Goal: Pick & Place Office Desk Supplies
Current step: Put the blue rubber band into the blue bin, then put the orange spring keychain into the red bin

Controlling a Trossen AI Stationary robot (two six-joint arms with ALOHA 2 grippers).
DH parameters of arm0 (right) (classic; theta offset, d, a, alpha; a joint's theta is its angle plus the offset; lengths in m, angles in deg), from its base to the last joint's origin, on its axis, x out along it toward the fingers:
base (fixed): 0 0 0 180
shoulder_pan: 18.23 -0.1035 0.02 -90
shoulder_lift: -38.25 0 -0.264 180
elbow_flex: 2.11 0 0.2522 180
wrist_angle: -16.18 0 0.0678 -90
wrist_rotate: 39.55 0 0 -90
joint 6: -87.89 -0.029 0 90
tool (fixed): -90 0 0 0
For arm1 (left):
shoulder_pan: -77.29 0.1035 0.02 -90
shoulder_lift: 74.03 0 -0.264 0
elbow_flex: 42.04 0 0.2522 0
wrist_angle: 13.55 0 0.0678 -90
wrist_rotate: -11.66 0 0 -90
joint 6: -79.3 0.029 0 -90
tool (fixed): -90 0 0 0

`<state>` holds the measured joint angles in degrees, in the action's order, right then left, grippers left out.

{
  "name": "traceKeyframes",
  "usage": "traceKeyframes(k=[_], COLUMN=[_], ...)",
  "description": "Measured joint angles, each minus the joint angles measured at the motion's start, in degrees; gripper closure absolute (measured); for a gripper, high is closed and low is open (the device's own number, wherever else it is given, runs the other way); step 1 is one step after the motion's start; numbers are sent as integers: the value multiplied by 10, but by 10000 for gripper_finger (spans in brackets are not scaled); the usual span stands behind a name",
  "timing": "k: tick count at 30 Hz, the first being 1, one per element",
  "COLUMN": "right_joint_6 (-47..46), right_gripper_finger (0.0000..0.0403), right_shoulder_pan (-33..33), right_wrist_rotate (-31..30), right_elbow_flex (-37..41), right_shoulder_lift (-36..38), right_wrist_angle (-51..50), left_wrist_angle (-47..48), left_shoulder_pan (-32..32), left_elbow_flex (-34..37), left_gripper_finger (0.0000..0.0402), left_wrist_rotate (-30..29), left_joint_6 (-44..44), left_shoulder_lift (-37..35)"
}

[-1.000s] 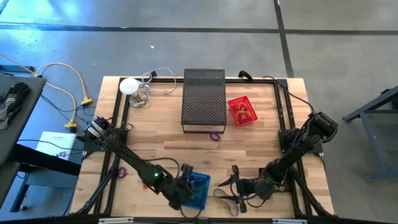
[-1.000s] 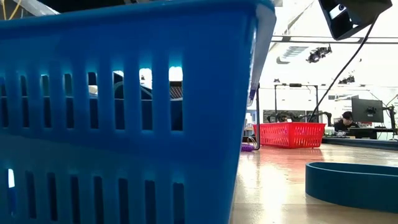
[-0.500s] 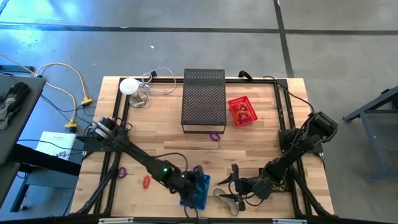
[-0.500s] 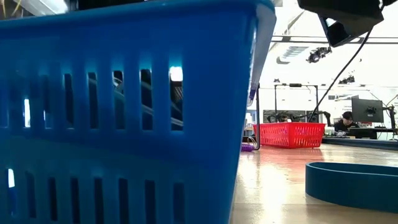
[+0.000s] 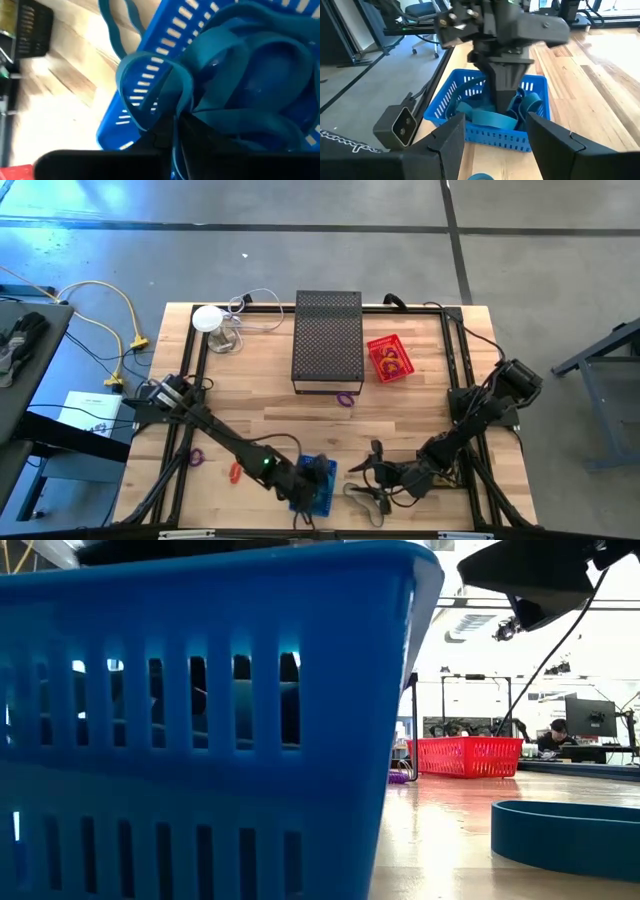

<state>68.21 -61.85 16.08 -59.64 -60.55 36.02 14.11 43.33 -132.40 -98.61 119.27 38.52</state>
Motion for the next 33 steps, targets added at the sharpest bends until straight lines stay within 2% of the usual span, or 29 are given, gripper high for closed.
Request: traceKeyframes(k=[11,20,24,29,33], right_joint_6=[0,0,0,-1,-1], right_gripper_finger=[206,206,206,206,206], right_shoulder_pan=[6,6,6,6,5], right_wrist_rotate=[3,5,5,5,6], right_elbow_flex=[0,0,0,0,0], right_shoulder_lift=[0,0,0,0,0], right_wrist_angle=[-1,0,0,0,0], left_wrist_angle=[-4,-14,-12,-9,-11], left_shoulder_pan=[-12,-52,-62,-81,-104], left_elbow_flex=[0,0,0,0,1], left_gripper_finger=[308,293,293,293,293], left_wrist_rotate=[-32,-139,-168,-237,-287], left_joint_6=[-28,19,-37,-87,-192], left_shoulder_lift=[0,-15,-17,-20,-37])
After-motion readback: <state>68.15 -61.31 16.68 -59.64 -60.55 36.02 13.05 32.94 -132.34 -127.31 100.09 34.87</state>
